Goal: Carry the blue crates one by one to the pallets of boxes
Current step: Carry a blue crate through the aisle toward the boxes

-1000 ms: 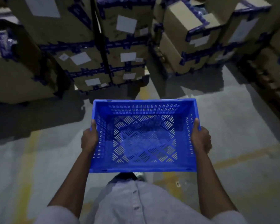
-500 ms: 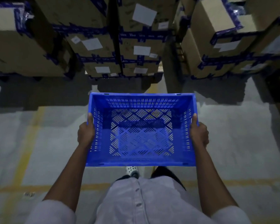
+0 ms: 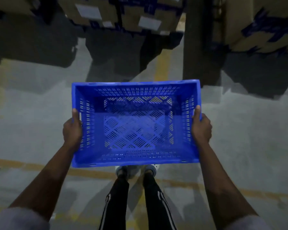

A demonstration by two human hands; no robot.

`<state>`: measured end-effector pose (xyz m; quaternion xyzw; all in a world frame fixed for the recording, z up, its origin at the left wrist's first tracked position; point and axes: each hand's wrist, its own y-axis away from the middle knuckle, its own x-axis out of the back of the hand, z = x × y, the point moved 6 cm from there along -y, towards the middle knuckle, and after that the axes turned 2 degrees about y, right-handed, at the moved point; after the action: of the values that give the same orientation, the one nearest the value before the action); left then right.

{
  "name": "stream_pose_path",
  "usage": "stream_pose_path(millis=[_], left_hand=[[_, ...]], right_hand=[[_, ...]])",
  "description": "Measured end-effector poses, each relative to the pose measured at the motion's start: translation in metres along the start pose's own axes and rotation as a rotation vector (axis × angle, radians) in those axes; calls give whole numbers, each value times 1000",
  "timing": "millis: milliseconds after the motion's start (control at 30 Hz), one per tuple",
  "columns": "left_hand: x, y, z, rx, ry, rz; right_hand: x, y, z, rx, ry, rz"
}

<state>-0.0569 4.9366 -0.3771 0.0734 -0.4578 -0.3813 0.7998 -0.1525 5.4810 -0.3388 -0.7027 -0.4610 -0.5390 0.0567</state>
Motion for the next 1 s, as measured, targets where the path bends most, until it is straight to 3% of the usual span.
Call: stream_pose_path(millis=[167, 300, 533, 1000], left_hand=[[-93, -47, -122, 216, 163, 46], [-135, -65, -179, 282, 140, 67], [-159, -96, -168, 150, 130, 54], [-159, -118, -148, 15, 8, 78]], right_hand=[[-98, -79, 4, 120, 91, -45], [-160, -116, 12, 190, 164, -68], [-210, -141, 47, 173, 146, -63], [-213, -133, 59, 186, 116, -7]])
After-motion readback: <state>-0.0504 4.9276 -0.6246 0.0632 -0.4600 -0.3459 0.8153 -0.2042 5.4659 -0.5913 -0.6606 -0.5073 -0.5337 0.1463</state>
